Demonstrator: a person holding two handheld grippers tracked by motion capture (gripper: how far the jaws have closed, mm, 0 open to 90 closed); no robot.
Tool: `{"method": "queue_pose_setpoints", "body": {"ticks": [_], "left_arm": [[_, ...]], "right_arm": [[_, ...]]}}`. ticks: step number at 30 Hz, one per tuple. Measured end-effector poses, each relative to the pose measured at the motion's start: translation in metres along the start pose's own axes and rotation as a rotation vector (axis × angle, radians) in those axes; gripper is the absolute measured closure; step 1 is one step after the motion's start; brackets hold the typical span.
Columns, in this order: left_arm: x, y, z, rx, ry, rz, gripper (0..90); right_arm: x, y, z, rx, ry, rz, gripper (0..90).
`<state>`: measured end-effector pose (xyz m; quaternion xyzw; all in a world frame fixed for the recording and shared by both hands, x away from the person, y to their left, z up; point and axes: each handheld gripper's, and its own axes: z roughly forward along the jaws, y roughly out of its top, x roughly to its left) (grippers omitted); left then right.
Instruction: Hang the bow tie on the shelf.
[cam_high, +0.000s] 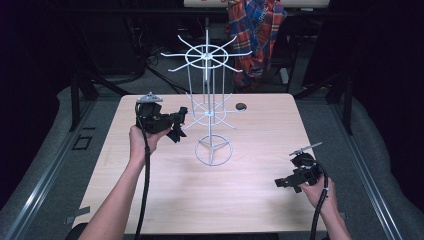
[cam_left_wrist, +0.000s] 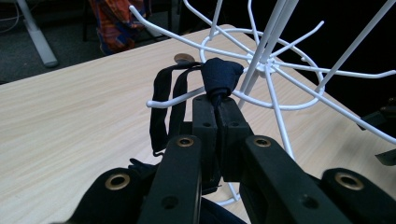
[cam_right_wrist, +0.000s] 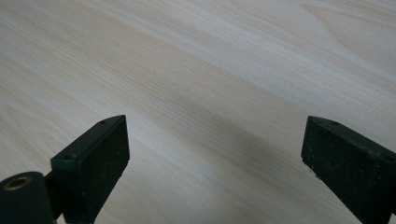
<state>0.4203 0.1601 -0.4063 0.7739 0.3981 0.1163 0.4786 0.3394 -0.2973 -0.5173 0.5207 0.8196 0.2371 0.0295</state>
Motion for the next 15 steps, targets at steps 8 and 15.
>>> {"method": "queue_pose_setpoints", "body": {"ticks": [8,15], "left_arm": [[-0.001,-0.003,0.006,0.009,-0.006,0.004,87.8],[0.001,-0.009,0.011,0.009,-0.012,0.009,87.8]], "right_arm": [[0.0,0.0,0.001,0.001,0.004,-0.002,7.3],[0.0,0.0,0.001,0.009,0.004,-0.009,7.2]]}}
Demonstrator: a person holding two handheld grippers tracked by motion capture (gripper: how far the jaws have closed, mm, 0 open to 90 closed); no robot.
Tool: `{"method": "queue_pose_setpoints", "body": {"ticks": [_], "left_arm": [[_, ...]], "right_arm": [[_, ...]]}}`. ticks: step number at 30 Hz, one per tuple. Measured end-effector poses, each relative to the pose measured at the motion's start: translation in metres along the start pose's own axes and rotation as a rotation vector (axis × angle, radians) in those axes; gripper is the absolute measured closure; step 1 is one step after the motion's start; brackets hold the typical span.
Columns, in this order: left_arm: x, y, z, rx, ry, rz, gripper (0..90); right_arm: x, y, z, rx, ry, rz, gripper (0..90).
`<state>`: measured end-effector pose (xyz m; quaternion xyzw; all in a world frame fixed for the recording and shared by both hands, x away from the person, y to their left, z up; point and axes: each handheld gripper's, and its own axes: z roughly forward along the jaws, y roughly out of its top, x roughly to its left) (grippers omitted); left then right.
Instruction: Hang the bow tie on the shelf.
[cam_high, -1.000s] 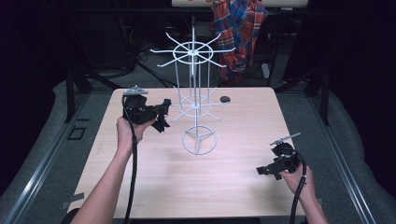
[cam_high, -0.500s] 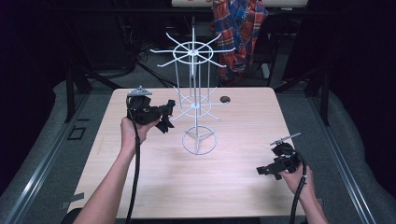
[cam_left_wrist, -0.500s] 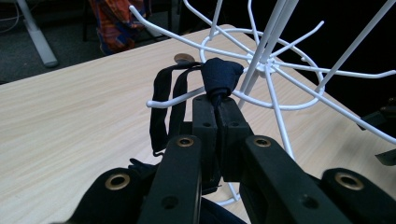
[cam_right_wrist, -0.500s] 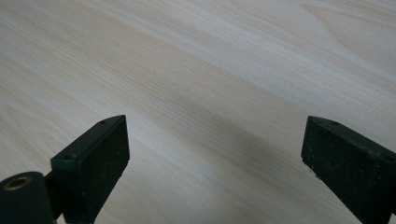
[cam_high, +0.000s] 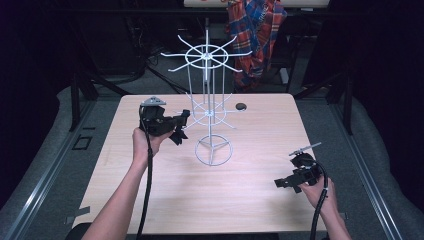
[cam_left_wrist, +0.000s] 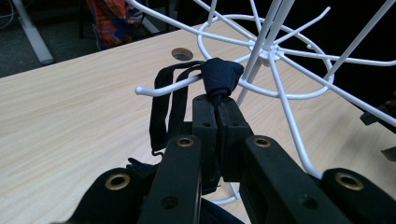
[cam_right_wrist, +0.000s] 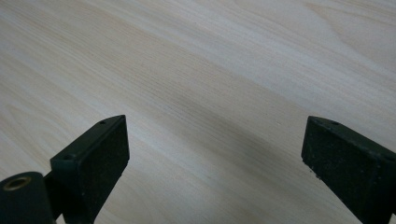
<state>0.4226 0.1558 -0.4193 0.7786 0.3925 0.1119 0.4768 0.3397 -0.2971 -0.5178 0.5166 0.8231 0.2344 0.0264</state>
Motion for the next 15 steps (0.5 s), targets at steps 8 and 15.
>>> {"method": "queue_pose_setpoints", "body": {"ticks": [8,15], "left_arm": [[0.0002,-0.0014,0.003,-0.012,-0.011,0.008,87.8],[-0.0008,-0.002,0.0072,-0.012,-0.026,0.007,87.8]], "right_arm": [[0.0001,0.0003,0.0,0.003,0.008,0.0,7.1],[0.0,0.0002,0.0001,0.004,0.009,0.0,7.1]]}}
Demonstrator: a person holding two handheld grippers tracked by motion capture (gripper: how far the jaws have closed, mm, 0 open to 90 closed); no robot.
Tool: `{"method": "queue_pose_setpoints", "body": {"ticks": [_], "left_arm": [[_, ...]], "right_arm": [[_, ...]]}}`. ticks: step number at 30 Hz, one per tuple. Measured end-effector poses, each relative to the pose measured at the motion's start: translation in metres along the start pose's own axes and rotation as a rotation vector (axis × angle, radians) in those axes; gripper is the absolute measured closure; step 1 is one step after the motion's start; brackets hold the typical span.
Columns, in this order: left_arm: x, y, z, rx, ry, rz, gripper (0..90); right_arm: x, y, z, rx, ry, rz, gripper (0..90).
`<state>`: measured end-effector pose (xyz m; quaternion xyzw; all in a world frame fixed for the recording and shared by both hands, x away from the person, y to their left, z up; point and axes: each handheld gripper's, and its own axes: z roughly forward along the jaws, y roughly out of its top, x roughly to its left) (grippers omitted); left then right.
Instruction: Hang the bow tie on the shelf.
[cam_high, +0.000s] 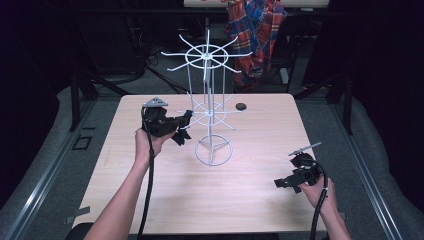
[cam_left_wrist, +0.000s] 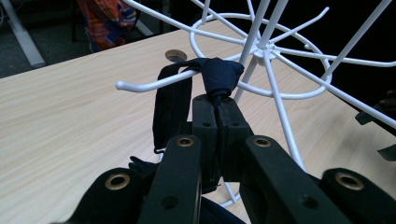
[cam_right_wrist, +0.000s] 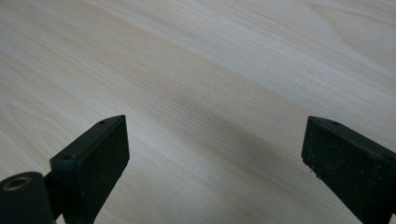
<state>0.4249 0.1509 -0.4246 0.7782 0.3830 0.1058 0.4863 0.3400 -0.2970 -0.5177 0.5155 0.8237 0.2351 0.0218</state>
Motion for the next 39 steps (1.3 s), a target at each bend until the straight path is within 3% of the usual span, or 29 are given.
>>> {"method": "queue_pose_setpoints", "body": {"ticks": [22,25,39], "left_arm": [[0.004,-0.01,0.008,-0.002,-0.014,-0.032,87.7],[0.005,-0.012,0.009,0.002,-0.013,-0.035,87.6],[0.008,-0.019,0.01,0.005,-0.033,-0.045,87.4]], "right_arm": [[-0.002,-0.002,0.001,0.002,0.01,0.009,7.1],[-0.002,-0.003,0.0,0.004,-0.014,0.002,7.1],[0.0,-0.004,-0.001,-0.003,0.009,0.016,7.0]]}}
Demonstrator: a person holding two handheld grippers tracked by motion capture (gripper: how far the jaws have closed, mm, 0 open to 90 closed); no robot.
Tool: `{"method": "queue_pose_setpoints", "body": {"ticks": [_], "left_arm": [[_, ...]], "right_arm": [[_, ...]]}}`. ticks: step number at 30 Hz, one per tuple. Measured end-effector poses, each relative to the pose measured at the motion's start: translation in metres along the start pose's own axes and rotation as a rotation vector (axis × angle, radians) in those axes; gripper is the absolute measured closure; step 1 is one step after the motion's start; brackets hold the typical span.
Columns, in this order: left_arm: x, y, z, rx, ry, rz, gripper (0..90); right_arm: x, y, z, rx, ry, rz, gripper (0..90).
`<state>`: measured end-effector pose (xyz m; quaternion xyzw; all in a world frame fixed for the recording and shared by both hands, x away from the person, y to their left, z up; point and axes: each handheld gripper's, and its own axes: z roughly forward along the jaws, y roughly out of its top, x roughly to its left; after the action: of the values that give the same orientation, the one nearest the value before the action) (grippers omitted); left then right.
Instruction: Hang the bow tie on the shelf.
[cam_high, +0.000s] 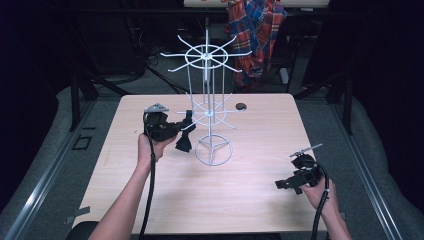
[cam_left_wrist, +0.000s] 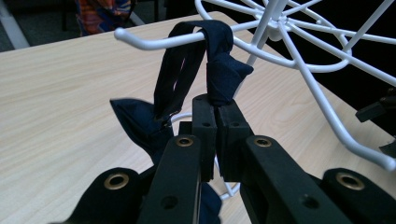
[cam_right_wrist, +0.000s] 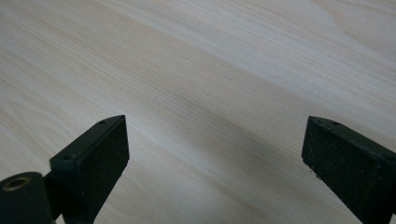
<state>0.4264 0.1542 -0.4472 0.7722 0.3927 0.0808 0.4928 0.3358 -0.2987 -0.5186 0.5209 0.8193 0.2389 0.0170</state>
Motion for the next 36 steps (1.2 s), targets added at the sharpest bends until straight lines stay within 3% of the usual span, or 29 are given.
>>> {"method": "queue_pose_setpoints", "body": {"ticks": [6,9,13,14,15,19,22,27,36], "left_arm": [[0.001,-0.001,0.0,0.006,-0.006,0.011,86.5],[0.001,-0.002,0.003,0.015,-0.001,0.004,77.2],[0.003,-0.002,0.002,0.023,0.018,-0.011,56.5],[0.003,-0.002,0.0,0.021,0.026,-0.012,52.9],[0.004,-0.002,-0.001,0.024,0.023,-0.009,49.2],[0.006,-0.002,-0.008,0.028,0.035,0.011,38.5],[0.005,-0.003,-0.011,0.037,0.057,0.028,34.4],[0.006,-0.008,-0.021,0.091,0.115,0.081,27.4],[0.009,-0.023,-0.047,0.164,0.177,0.097,15.3]], "right_arm": [[0.0,-0.001,0.0,-0.004,0.003,0.004,6.9],[-0.001,-0.001,0.001,-0.003,0.006,0.005,6.9],[-0.001,-0.001,0.0,-0.002,0.004,0.0,6.9],[0.001,-0.002,0.002,-0.038,0.008,0.028,6.9],[0.0,-0.001,0.0,-0.007,0.006,0.007,6.9],[0.0,-0.001,0.0,-0.007,0.007,0.008,6.9],[0.0,-0.001,0.0,-0.012,0.005,0.01,6.9],[0.0,-0.001,0.0,-0.007,0.0,0.006,6.9],[0.0,-0.001,-0.001,-0.008,0.0,0.004,6.9]]}}
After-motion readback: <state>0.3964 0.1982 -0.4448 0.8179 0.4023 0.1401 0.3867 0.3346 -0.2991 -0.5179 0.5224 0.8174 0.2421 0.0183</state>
